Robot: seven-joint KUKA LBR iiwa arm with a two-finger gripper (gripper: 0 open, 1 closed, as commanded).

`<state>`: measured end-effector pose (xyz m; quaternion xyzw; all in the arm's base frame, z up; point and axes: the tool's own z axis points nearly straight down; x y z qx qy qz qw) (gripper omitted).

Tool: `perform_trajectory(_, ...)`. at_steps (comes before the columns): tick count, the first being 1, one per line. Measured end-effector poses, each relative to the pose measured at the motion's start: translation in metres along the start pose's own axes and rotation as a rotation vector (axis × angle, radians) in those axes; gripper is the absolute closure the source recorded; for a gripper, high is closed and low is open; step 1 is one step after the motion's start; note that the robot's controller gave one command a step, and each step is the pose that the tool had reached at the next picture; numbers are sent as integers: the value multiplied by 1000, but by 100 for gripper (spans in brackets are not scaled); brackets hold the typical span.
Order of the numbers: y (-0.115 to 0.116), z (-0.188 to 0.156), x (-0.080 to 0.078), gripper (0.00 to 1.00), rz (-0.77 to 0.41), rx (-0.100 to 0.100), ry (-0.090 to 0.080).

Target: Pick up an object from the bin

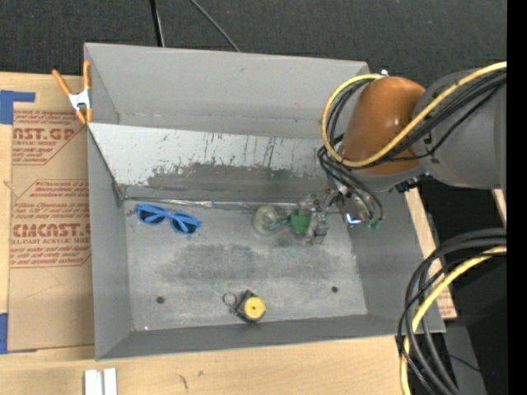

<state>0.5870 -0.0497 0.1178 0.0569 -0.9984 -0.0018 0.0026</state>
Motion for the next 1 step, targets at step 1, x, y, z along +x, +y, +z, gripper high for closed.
perform_trajectory(1, 9, -114, 2, 100, -5, 6, -17)
